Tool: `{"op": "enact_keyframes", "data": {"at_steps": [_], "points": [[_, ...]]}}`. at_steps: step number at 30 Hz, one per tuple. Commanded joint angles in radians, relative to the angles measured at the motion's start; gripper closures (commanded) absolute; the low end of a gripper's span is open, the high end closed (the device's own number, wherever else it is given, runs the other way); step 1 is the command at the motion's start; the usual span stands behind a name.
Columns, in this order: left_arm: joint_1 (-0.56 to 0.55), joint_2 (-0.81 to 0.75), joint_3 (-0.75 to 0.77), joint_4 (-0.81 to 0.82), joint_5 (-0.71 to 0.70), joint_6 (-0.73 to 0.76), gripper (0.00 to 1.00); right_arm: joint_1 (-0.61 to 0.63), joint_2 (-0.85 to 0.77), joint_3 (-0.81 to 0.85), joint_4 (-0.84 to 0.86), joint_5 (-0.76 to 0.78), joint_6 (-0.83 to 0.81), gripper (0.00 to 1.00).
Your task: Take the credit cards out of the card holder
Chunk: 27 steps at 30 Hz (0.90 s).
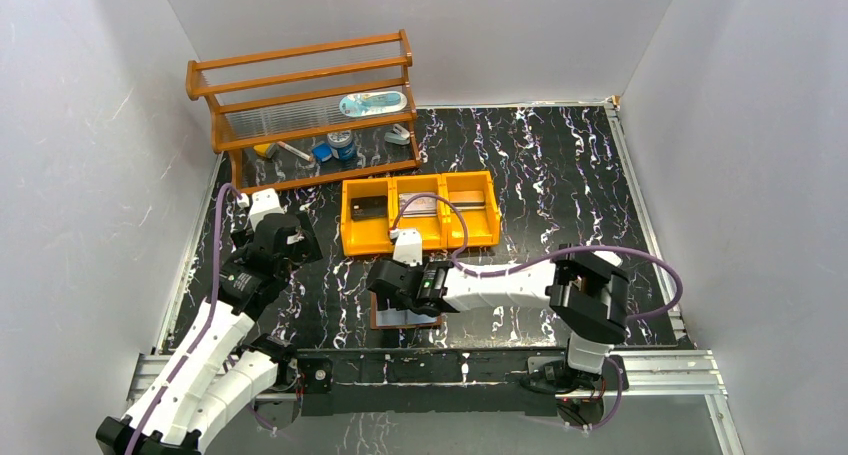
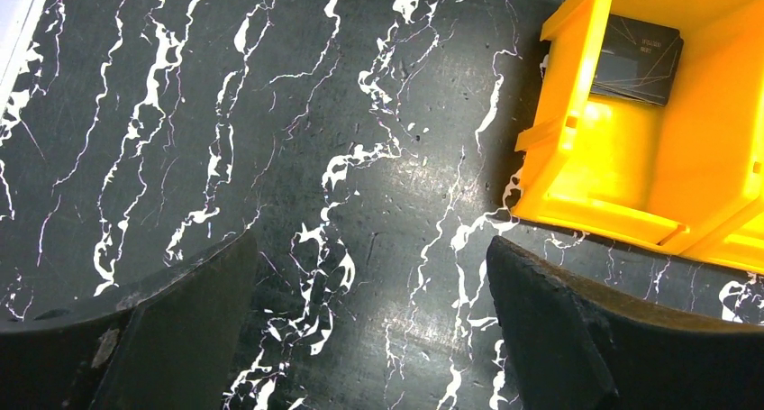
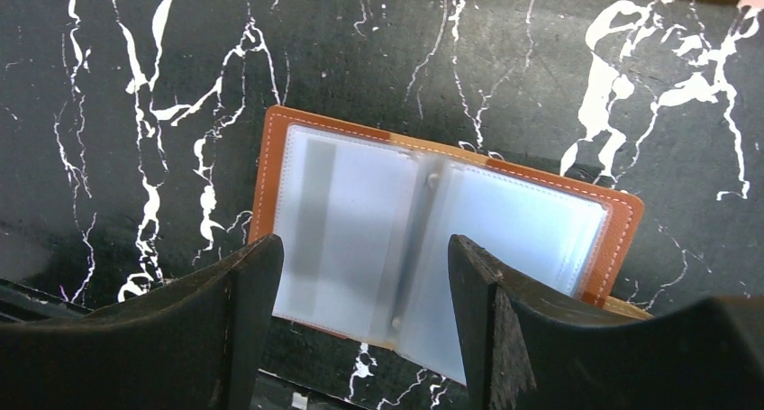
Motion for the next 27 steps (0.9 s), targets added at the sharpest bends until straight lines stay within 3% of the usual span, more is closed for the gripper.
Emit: {"op": "enact_keyframes", "data": {"at_steps": [1,27], "points": [[0.003,0.001,0.037,-0.012,-0.038,-0.010,0.02,0.018,0.026,0.090,-0.037,0.055,0.002,0.25],[0.003,-0.010,0.035,-0.011,-0.038,-0.010,0.02,0.018,0.191,0.223,-0.147,0.056,-0.001,0.26]]}}
